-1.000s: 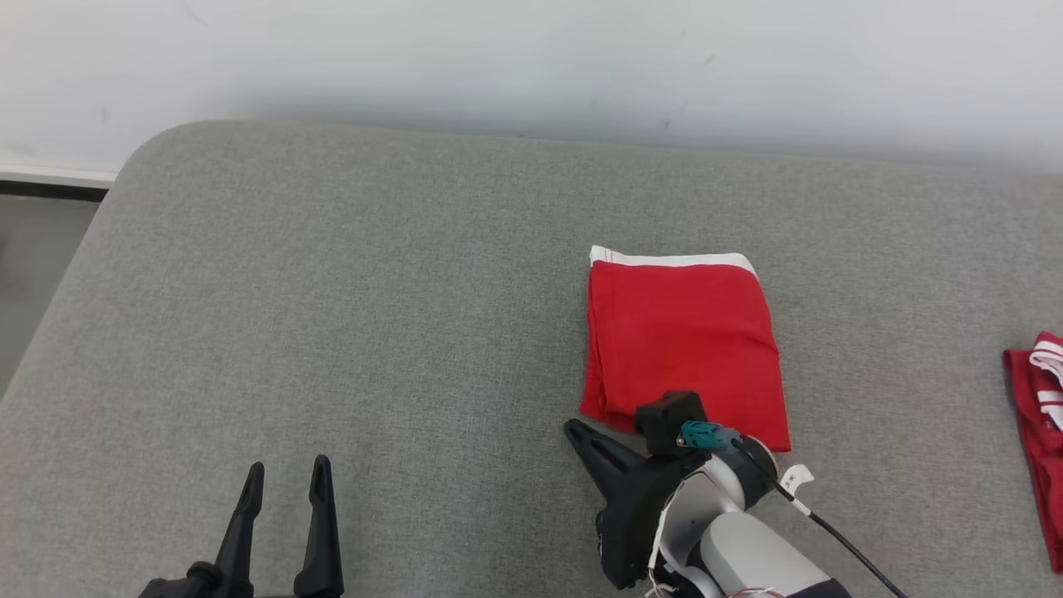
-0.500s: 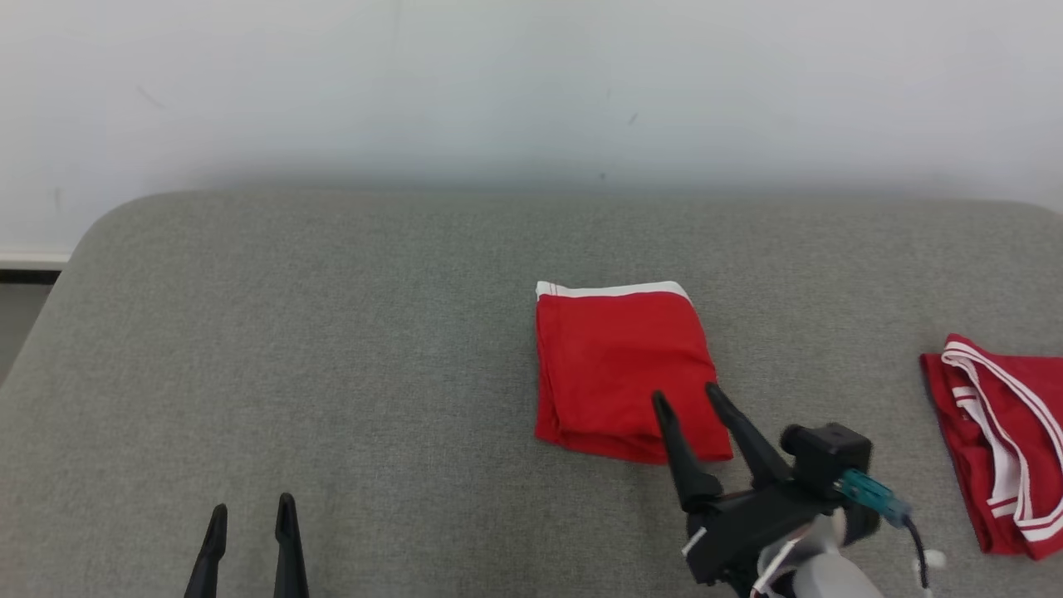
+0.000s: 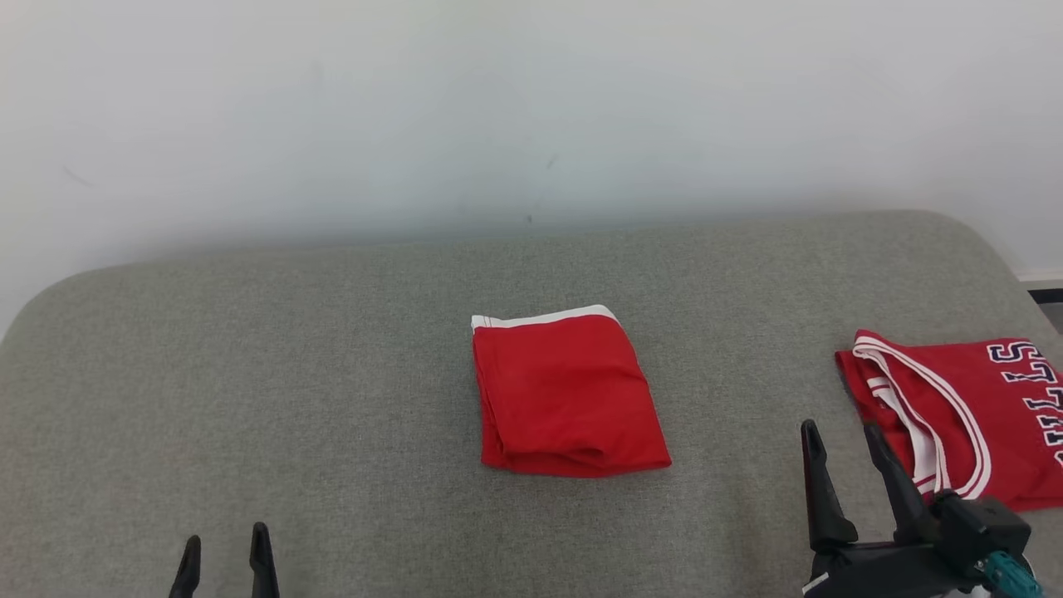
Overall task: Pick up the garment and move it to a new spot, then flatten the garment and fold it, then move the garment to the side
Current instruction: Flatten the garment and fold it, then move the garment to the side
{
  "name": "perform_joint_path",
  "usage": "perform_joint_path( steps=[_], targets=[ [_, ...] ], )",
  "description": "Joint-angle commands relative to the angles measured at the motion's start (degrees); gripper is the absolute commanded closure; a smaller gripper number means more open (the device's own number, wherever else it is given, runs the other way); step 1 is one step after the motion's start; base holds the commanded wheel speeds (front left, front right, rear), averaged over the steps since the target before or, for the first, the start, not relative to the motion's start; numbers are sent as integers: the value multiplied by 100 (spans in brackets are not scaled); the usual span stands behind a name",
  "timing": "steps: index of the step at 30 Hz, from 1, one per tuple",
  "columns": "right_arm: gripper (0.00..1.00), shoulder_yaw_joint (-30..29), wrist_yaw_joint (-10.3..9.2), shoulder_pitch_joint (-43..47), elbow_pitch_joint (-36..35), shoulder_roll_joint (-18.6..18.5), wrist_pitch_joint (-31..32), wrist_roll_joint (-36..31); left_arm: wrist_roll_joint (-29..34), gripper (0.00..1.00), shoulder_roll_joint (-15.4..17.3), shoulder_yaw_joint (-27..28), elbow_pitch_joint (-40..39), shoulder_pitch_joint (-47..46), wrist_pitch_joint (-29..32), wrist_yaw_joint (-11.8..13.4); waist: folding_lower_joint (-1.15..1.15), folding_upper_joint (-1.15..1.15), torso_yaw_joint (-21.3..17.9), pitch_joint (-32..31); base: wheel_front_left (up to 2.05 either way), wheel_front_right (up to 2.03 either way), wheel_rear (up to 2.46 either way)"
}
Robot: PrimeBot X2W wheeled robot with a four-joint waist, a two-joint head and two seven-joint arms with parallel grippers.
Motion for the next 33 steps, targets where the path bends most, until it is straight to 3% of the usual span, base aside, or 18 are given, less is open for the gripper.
perform_joint_path(
  steps=[1,17,33],
  targets=[
    [0,-25,-14,79,2,-4,18,-46,50,0,-2,6,28,109,-15,-27,0,0,-47,-51,0,0,0],
    [0,126,-14,304,431,-46,-16,-204,163,0,-2,197,395,154,-16,-180,0,0,-31,-162,0,0,0],
    [0,240,-14,199,473,-43,-48,-97,247,0,-2,152,455,144,-16,-180,0,0,-39,-156,0,0,0]
  ],
)
